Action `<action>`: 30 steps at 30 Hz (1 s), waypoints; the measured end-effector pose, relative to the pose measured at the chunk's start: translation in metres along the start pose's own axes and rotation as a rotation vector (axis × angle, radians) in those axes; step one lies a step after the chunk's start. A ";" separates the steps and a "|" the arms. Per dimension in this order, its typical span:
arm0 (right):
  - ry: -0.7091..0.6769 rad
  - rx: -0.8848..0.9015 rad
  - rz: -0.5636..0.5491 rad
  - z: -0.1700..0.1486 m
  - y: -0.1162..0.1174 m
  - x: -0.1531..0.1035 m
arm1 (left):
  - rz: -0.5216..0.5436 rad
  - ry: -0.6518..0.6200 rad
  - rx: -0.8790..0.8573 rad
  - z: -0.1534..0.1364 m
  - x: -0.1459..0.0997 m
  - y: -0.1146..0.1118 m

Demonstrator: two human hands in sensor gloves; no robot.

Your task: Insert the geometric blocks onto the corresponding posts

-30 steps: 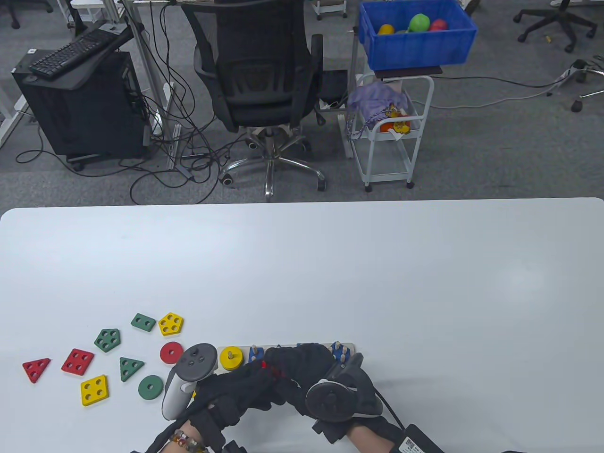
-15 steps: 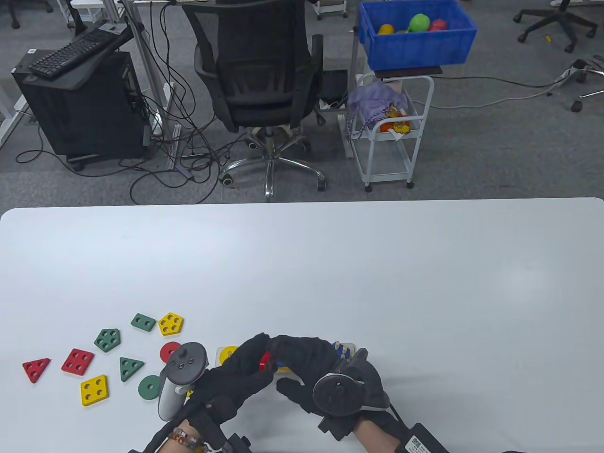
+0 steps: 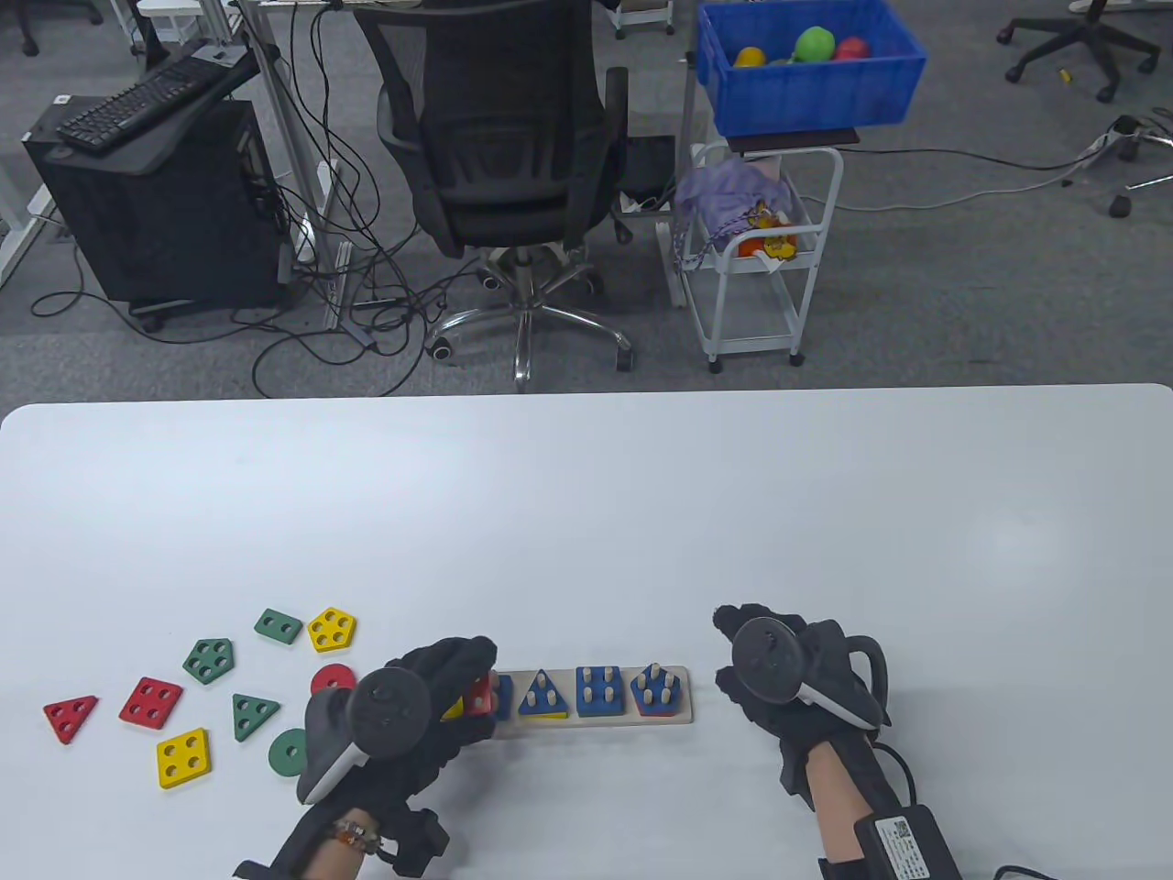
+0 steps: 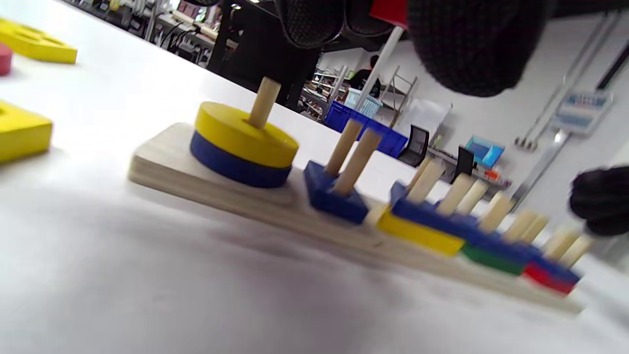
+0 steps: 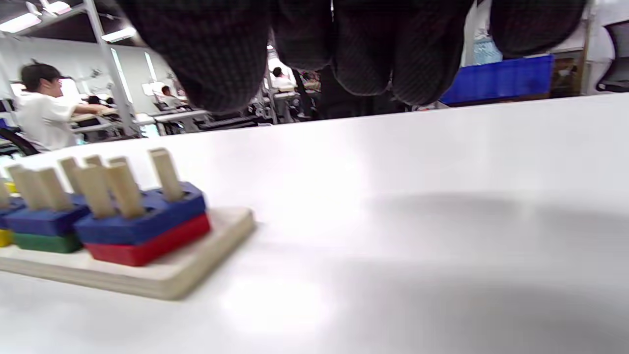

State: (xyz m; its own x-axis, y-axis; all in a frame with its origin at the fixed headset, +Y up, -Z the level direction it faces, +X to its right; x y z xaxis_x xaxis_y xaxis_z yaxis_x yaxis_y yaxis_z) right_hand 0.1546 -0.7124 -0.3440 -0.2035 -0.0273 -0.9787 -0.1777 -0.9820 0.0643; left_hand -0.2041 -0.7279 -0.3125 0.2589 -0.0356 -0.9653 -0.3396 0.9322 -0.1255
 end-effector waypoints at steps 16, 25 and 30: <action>0.021 -0.002 0.065 -0.004 0.006 0.001 | -0.025 0.095 0.224 0.008 0.015 -0.026; 0.051 0.012 0.060 -0.012 0.006 0.000 | -0.063 0.075 0.195 0.005 0.009 -0.014; 0.065 0.016 0.056 -0.017 0.005 -0.001 | -0.062 0.111 0.192 -0.026 -0.010 0.019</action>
State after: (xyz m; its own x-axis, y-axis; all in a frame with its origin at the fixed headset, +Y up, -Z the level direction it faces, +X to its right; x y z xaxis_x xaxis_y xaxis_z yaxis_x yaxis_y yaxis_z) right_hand 0.1699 -0.7202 -0.3464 -0.1503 -0.0952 -0.9840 -0.1828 -0.9755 0.1223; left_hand -0.2369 -0.7189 -0.3111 0.1689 -0.1250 -0.9777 -0.1454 0.9779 -0.1501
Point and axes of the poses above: the tracker on the back of each hand, its own z axis roughly to the thumb side, its own x axis roughly from the wrist to the fingertips, y = z × x, the point moved 3 cm from there along x, roughly from the wrist to the fingertips, and after that the axes turned 1 degree about x, right-handed, at the moved point
